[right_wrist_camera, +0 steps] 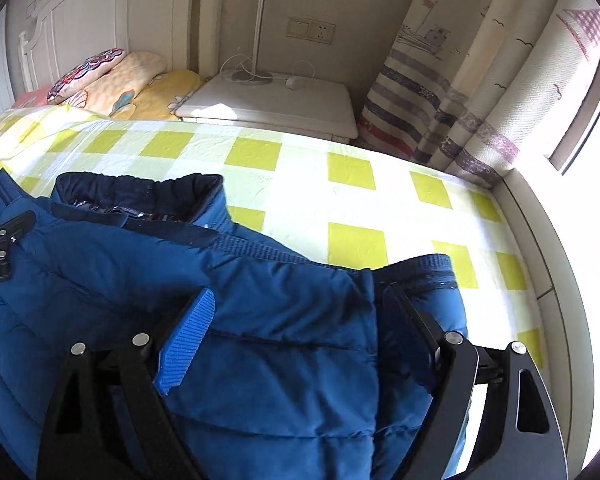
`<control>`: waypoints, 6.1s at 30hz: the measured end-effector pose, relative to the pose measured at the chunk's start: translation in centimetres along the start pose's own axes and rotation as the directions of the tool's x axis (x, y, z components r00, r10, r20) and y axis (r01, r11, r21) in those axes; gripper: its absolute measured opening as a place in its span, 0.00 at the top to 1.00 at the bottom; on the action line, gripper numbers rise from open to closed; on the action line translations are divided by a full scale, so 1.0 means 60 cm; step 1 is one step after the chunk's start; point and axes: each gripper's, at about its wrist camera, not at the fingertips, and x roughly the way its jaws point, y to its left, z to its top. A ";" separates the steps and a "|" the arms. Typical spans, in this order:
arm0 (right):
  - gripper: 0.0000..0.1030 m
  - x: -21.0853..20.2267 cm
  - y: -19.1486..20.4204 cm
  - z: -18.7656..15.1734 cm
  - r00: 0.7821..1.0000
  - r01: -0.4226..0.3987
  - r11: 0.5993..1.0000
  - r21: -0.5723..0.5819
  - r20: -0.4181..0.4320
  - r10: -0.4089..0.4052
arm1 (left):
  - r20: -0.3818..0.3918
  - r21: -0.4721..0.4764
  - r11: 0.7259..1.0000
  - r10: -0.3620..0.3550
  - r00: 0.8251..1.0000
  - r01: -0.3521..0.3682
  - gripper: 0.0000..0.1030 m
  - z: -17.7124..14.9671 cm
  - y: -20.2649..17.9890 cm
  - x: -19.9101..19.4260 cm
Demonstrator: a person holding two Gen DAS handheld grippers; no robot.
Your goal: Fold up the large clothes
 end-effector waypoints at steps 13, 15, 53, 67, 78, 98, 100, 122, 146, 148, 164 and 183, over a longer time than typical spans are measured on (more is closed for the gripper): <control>0.12 0.039 -0.035 -0.016 0.996 -0.042 0.996 0.076 -0.073 0.047 | -0.121 -0.104 0.992 0.052 0.991 -0.065 0.02 -0.015 0.082 0.062; 0.11 -0.002 -0.018 -0.008 0.999 -0.032 0.997 0.074 -0.029 0.034 | -0.071 -0.078 0.991 0.104 0.992 -0.109 0.04 -0.009 0.074 0.023; 0.05 -0.095 -0.064 -0.123 0.985 -0.129 0.978 0.163 0.132 0.108 | -0.031 -0.125 0.991 -0.045 0.998 0.041 0.03 -0.098 0.103 -0.044; 0.04 -0.129 0.137 -0.183 0.965 -0.213 0.965 -0.152 0.124 0.232 | 0.100 0.071 0.985 -0.167 0.981 0.160 0.02 -0.166 -0.096 -0.143; 0.04 -0.121 0.137 -0.184 0.967 -0.207 0.967 -0.148 0.119 0.225 | 0.091 0.063 0.985 -0.163 0.982 0.158 0.02 -0.170 -0.094 -0.135; 0.05 -0.122 -0.064 -0.241 0.977 -0.211 0.956 0.204 0.074 0.200 | 0.048 -0.191 0.963 -0.184 0.982 0.190 0.02 -0.233 0.130 -0.114; 0.05 -0.164 -0.040 -0.242 0.982 -0.175 0.963 0.203 0.102 0.157 | 0.014 -0.237 0.960 -0.150 0.989 0.149 0.04 -0.232 0.133 -0.138; 0.05 -0.243 0.036 -0.361 0.975 -0.139 0.989 0.047 0.179 0.129 | 0.082 -0.154 0.979 -0.123 0.989 0.134 0.02 -0.340 0.083 -0.230; 0.04 -0.254 -0.131 -0.476 0.856 -0.516 0.743 0.426 0.242 0.456 | 0.075 -0.201 0.962 -0.175 0.982 0.186 0.02 -0.354 0.101 -0.206; 0.04 -0.239 -0.124 -0.454 0.855 -0.517 0.741 0.428 0.239 0.459 | 0.074 -0.201 0.962 -0.174 0.982 0.186 0.02 -0.354 0.101 -0.207; 0.59 -0.166 -0.121 -0.370 0.810 -0.587 0.615 0.526 0.391 0.438 | 0.052 -0.200 0.967 -0.149 0.987 0.157 0.02 -0.345 0.089 -0.218; 0.71 -0.256 -0.203 -0.474 0.776 -0.627 0.566 0.536 0.494 0.392 | -0.064 0.119 0.988 -0.093 0.994 0.100 0.02 -0.024 -0.256 -0.094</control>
